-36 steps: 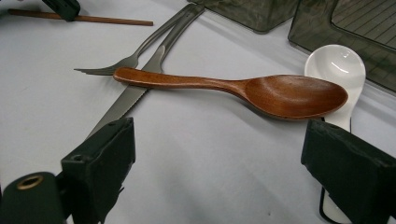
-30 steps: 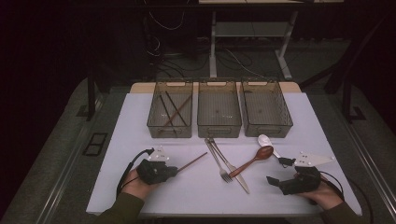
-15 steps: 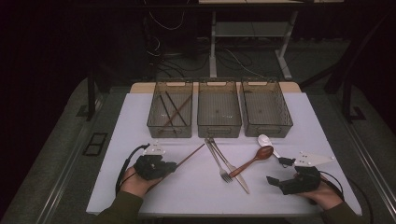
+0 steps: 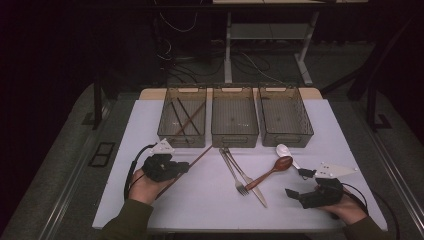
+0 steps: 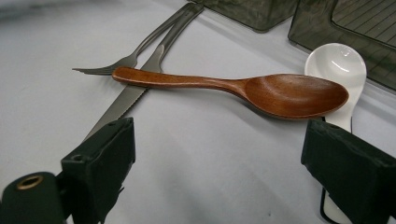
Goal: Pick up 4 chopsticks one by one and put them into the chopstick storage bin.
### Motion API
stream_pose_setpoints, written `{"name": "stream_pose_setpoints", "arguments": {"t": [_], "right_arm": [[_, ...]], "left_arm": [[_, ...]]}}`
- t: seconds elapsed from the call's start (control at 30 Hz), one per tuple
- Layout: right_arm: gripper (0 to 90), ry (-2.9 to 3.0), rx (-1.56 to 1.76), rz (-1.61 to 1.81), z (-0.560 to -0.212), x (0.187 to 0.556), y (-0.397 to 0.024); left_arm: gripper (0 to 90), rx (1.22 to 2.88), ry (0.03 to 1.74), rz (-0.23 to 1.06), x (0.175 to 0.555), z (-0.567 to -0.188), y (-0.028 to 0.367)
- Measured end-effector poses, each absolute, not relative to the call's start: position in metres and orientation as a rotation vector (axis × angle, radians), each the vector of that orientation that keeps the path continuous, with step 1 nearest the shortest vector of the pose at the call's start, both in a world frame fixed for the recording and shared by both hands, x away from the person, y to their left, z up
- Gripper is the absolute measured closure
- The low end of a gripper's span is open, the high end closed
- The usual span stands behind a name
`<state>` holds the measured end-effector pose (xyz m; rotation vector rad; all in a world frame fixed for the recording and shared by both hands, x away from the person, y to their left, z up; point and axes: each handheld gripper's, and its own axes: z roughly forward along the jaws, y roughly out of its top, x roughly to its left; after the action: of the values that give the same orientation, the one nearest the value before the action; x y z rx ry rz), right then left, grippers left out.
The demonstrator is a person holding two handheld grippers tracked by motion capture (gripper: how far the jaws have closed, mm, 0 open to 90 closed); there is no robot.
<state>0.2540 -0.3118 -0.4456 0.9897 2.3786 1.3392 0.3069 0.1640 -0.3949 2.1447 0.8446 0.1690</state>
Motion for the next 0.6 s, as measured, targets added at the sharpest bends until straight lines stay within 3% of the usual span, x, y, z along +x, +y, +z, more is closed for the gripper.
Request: {"name": "stream_pose_setpoints", "arguments": {"t": [0.6], "right_arm": [[9.8, 2.381, 1.0, 1.338, -0.446, 0.254, -0.312]], "left_arm": [[83.6, 2.088, 0.85, 0.213, 0.349, -0.362, 0.166]]}}
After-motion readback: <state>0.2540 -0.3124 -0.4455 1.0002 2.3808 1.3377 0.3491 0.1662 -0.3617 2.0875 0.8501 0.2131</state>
